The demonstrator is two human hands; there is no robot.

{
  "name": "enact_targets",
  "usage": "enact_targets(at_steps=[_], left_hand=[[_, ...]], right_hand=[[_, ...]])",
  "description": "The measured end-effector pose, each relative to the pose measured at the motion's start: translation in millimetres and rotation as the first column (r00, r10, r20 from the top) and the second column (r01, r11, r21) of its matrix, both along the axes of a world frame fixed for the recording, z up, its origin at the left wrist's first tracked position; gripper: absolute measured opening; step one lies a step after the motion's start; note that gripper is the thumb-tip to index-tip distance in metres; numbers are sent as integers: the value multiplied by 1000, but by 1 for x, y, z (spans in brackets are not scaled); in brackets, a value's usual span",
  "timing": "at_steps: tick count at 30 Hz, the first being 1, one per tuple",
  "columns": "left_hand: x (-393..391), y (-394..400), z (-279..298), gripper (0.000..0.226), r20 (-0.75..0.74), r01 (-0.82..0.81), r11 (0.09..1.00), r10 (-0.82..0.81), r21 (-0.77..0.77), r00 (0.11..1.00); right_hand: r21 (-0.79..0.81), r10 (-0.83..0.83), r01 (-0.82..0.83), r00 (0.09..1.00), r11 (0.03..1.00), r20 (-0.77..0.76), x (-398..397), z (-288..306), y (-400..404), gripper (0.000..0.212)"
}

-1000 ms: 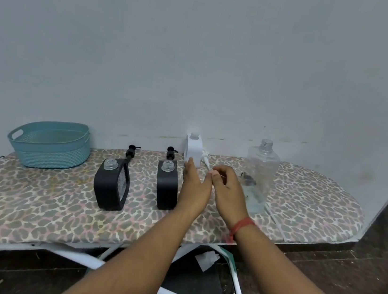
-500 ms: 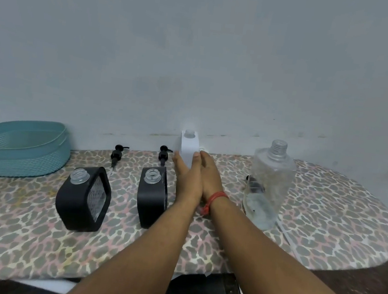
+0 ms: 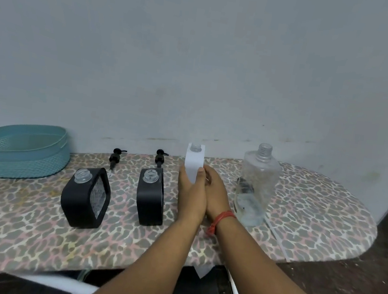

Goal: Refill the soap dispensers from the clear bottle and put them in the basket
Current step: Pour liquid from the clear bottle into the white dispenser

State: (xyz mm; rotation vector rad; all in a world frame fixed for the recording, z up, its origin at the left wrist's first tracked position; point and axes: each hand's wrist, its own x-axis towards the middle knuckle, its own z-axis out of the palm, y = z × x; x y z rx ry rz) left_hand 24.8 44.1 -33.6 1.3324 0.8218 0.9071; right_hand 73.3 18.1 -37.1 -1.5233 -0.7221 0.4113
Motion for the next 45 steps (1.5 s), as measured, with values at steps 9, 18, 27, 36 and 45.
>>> enact_targets(at_steps=[9,18,27,36,45], left_hand=[[-53,-68,-2,55,-49,38,997,-35,68,998],[-78,-84,-2,53,-123,167,983,-156,79,980],[-94,-69,0,71,-272,216,956,-157,200,949],[-71,-46,19,84,-461,301,782,-20,545,887],[-41,-15,18,100,-600,323,854,-15,408,799]], right_hand=[[8,-5,5,1000,1000,0,-43,-1,-65,23],[3,-21,22,995,1000,-93,-56,-1,-91,27],[-33,-324,336,925,941,198,-53,-5,-116,30],[-21,-527,569,774,822,351,2,8,-139,71],[-90,-321,346,921,934,219,36,3,-106,70]])
